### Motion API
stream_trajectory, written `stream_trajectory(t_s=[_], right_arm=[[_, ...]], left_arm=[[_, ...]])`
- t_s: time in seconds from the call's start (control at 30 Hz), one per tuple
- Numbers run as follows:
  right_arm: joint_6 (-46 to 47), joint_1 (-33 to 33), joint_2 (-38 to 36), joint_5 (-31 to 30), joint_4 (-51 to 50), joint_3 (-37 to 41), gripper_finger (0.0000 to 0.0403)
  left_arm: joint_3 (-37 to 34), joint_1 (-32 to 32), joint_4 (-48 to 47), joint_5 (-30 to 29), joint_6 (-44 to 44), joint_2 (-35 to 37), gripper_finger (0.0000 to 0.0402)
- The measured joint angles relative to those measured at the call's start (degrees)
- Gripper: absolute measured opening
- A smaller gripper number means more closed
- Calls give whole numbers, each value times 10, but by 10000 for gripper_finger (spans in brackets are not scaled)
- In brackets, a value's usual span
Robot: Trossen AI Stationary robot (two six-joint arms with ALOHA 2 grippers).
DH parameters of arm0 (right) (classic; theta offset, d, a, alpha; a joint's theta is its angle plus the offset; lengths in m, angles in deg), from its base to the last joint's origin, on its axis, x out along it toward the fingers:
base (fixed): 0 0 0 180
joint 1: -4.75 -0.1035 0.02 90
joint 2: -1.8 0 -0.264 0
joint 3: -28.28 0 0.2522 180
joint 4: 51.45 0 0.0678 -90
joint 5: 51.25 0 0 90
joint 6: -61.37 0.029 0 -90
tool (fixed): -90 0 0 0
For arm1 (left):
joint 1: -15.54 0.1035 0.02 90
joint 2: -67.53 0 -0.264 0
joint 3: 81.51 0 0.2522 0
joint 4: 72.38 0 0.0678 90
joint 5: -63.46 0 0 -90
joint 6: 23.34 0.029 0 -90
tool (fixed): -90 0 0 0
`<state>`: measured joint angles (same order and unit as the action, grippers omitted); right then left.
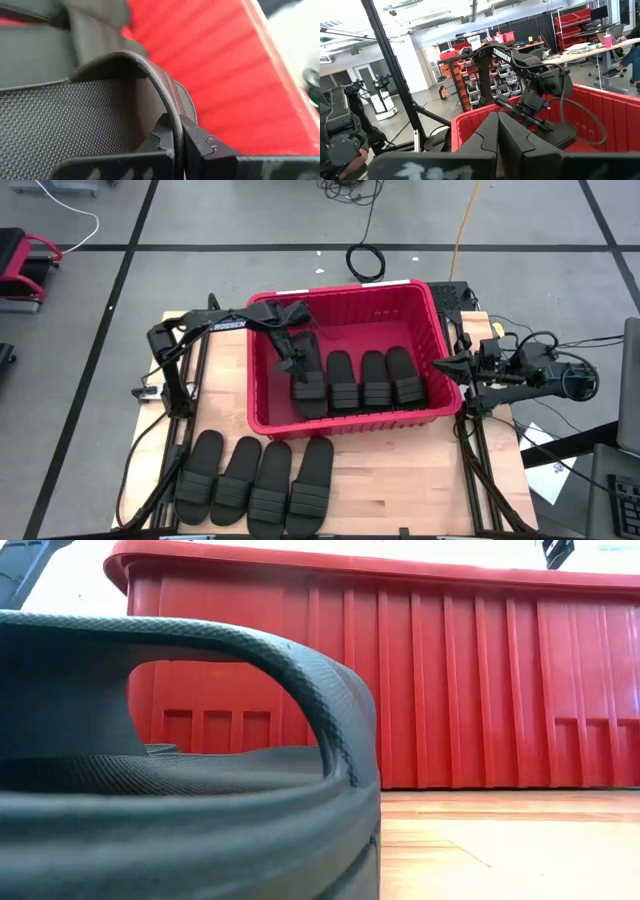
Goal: Pick and place slides into bin
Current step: Put the black slide into the red bin
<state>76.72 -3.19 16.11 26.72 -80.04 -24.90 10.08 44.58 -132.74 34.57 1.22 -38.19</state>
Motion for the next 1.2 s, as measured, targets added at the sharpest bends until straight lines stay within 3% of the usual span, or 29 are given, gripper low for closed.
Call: stream_trajectory(t_s=[0.1,0.2,0.47,1.2], right_arm=[[0,0,0,-2,0,0,0],[0,0,0,-12,0,0,0],[6,0,0,-17,2,0,0],[5,0,0,-17,2,0,0]], left_arm=[[-44,-3,94,0,-60,22,0],[-63,-4,123,3,-76,31,0],[-67,-10,23,-31,27,27,0],[-81,-49,95,-184,23,18,0]])
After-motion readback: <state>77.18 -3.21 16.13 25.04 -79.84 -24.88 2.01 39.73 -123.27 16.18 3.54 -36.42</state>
